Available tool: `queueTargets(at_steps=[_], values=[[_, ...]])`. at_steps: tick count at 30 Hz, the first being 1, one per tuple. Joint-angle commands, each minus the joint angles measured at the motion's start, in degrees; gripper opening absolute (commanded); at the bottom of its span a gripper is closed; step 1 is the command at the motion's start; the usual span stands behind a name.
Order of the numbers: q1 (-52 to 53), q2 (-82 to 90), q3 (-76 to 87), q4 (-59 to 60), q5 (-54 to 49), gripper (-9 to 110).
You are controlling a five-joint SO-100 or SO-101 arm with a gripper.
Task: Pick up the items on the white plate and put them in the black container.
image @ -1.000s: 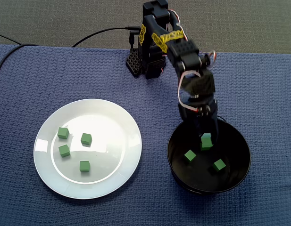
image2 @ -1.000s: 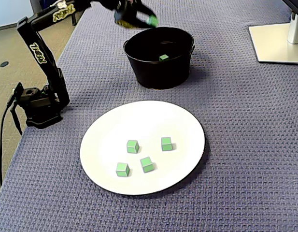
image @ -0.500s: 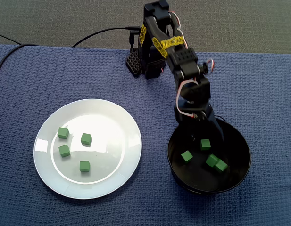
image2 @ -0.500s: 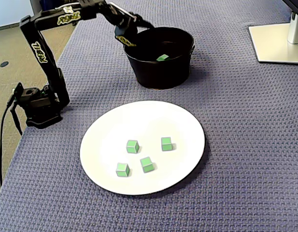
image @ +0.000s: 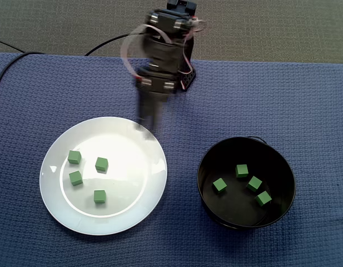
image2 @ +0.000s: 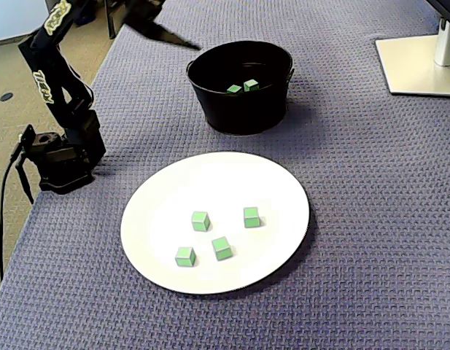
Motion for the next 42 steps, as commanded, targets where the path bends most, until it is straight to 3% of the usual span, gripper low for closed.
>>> queueTargets(at_steps=[1,9,16,29,42], values=[[10.28,-5.98,-8.44,6.59,7.21,45],[12.83,-30.32,-18.19,17.14,14.94,45],[12.13,-42.80,-16.96,17.40,15.21,41],[17.75,-46.76,-13.80,15.03,-6.59,39],[19.86,-51.77,-10.99,12.13,-12.30,35]])
